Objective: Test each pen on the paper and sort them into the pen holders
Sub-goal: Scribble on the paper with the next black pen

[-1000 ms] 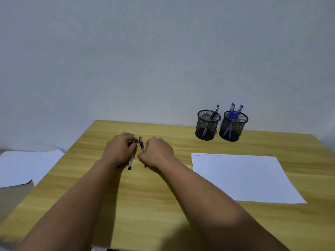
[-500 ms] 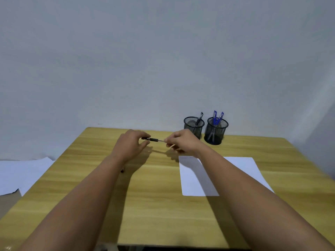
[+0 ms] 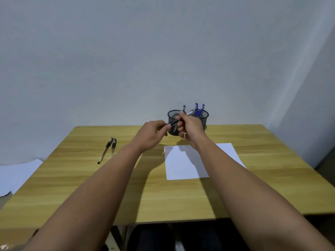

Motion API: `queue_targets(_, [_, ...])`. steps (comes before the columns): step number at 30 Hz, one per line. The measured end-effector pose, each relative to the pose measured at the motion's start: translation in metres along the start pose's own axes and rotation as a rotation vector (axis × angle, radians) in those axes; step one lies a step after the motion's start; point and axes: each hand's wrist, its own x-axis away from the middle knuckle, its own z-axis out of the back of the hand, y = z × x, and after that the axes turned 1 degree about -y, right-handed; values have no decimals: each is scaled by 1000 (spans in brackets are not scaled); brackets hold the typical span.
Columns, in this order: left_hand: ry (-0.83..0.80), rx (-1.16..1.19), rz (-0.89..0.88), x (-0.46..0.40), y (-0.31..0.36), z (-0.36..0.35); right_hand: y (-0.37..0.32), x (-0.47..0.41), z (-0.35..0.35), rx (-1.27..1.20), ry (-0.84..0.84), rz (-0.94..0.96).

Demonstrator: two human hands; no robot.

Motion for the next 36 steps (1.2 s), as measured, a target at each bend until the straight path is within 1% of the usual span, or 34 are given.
queue_targets(4, [40,71,26,-12,6,15,-17,-8,-20,-37,35,55])
queue_targets(7, [32,71,27,-6,7,7,-11,-11,-30,-19,74,54])
queue_targets(9, [20,84,57,-6,2,3,-9,-16,-26,-100,171,32])
queue_targets(11, [20,102,101,-2,-14,5,-15,-28,1,-218,347,5])
queue_targets(12, [33,96,132,6,-25,10,-20,-31,19,-226,412,1])
queue_targets(14, [73,-16,199,21,-60,20,-27,-40,52,-167,454,9])
queue_targets(17, [171,-433,280,33,-98,32,-28,-34,69,-68,394,78])
queue_targets(18, [174,-553,285,30,-105,30,-26,-32,70,-32,372,107])
queue_targets(19, [157,-639,288,27,-109,28,-22,-30,69,9,352,125])
queue_targets(21, [96,-727,291,20,-112,21,-10,-29,70,57,325,136])
queue_targets(23, [76,-762,295,17,-111,15,0,-27,70,93,312,142])
queue_targets(25, [134,-748,267,15,-108,9,9,-26,69,142,280,140])
queue_targets(27, [215,-710,144,15,-103,1,15,-25,69,169,233,139])
queue_targets(29, [232,-656,-9,16,-94,-9,20,-24,66,174,189,149])
queue_targets(31, [161,-589,-84,16,-83,-20,21,-25,62,203,177,184])
queue_targets(34, [44,-580,-69,17,-77,-31,23,-28,55,194,151,237])
queue_targets(36, [6,-606,-46,19,-81,-35,29,-34,55,188,120,209])
